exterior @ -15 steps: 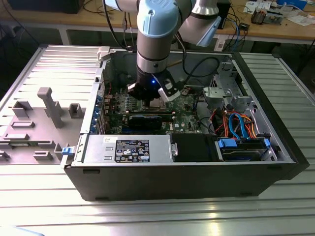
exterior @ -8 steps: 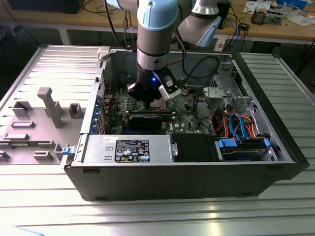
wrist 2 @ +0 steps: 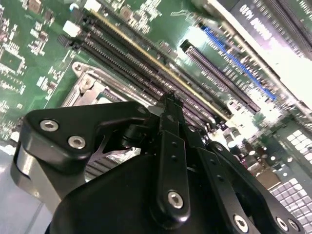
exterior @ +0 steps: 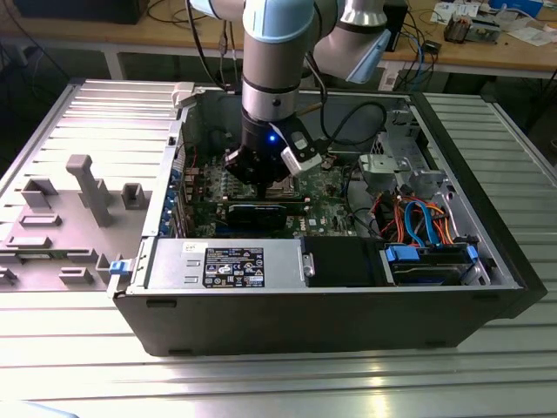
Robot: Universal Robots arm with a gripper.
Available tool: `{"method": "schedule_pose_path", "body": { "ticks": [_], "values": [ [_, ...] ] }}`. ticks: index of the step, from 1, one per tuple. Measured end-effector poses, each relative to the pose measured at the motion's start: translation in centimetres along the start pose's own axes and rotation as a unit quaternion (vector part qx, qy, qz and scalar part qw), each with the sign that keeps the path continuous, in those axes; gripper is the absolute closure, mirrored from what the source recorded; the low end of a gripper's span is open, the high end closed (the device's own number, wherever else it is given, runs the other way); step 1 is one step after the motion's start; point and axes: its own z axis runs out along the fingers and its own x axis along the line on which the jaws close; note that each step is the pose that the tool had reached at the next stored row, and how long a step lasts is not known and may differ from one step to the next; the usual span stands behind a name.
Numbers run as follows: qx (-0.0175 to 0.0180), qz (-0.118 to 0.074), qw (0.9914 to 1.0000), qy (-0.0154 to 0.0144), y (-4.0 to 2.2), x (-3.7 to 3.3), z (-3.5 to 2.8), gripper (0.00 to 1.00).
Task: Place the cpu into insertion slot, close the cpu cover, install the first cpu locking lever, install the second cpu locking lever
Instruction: 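Install the second cpu locking lever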
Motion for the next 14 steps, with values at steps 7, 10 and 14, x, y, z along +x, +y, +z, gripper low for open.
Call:
{"method": "schedule_pose_path", "body": {
  "ticks": [7,10,14],
  "values": [
    [0.0341,0.001,0.9994,0.0056,0.03,-0.04,-0.04,0.89],
    [0.0474,0.002,0.99885,0.0076,0.03,-0.05,-0.07,0.89],
    [0.0341,0.001,0.99941,0.0049,0.11,-0.05,0.05,0.89]
  ]
}}
